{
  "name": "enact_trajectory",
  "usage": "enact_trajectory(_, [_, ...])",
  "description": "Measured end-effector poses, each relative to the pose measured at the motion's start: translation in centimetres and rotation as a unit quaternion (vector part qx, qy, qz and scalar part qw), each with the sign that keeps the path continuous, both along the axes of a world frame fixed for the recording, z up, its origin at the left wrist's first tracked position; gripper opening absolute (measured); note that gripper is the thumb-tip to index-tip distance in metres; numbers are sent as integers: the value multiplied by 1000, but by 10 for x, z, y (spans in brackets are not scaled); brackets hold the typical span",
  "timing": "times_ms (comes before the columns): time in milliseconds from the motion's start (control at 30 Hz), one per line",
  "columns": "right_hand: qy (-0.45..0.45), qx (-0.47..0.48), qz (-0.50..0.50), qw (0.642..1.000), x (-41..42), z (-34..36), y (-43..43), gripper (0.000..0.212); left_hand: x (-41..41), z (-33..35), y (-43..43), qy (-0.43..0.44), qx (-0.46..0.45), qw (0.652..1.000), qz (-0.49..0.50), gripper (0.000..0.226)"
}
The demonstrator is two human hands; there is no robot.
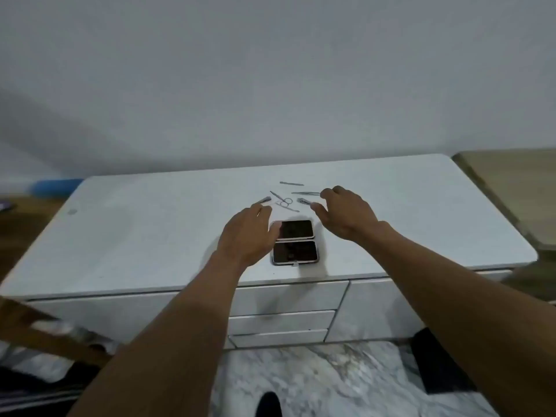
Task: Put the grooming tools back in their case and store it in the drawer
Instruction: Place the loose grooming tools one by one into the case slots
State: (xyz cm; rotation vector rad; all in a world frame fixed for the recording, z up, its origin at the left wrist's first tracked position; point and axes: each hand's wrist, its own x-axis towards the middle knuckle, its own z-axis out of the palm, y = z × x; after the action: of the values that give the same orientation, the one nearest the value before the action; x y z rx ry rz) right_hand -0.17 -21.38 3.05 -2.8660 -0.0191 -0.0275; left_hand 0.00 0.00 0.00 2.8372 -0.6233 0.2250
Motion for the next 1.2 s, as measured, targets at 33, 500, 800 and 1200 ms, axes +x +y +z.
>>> enact_trajectory(33, [15,-4,-5,1000,5,-3,3,47,4,-8,2,23,-10,1000,-4,59])
enact_trajectory(500, [77,-36,-38,996,95,-67,31,39,43,-103,34,55,-54,994,-81,55])
enact_trajectory(800, [61,-76,-57,994,119,-87,29,28,47,-109,35,18,-102,990,-93,53])
enact_trajectory(1200, [14,319,-172,932,53,-70,7,22,48,-114,35,72,-87,992,-60,65])
